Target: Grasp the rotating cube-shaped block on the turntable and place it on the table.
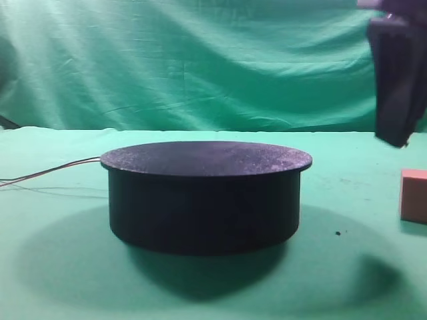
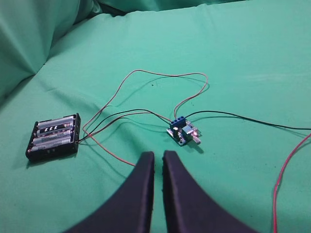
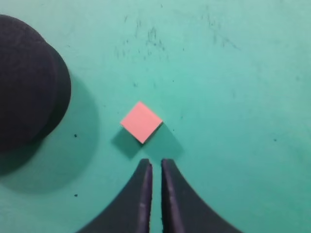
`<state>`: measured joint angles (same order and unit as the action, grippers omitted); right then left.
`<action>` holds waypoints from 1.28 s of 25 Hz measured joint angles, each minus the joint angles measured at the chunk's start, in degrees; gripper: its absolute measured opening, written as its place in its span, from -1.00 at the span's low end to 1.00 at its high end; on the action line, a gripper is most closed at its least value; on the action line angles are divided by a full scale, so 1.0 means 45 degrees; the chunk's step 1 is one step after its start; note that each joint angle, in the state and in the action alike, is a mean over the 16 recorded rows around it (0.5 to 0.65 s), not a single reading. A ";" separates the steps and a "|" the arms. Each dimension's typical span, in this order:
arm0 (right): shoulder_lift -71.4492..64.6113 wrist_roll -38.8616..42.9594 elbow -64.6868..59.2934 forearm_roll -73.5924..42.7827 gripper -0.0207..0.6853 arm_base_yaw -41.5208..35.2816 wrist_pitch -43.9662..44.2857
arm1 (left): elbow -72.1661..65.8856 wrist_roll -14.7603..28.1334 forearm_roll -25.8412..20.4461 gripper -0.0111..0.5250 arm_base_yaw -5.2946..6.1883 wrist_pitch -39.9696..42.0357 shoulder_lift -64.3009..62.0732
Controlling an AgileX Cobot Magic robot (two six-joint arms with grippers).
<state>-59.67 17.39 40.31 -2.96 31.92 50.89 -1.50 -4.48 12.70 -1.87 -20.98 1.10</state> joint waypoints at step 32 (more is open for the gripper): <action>0.8921 -0.1823 -0.4849 -0.1052 -0.94 -0.2396 -0.4210 | 0.0000 0.0000 0.0000 -0.96 0.0000 0.0000 0.0000</action>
<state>-19.52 9.19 18.49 -7.69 21.13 31.95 -1.50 -4.48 12.70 -1.87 -20.98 1.10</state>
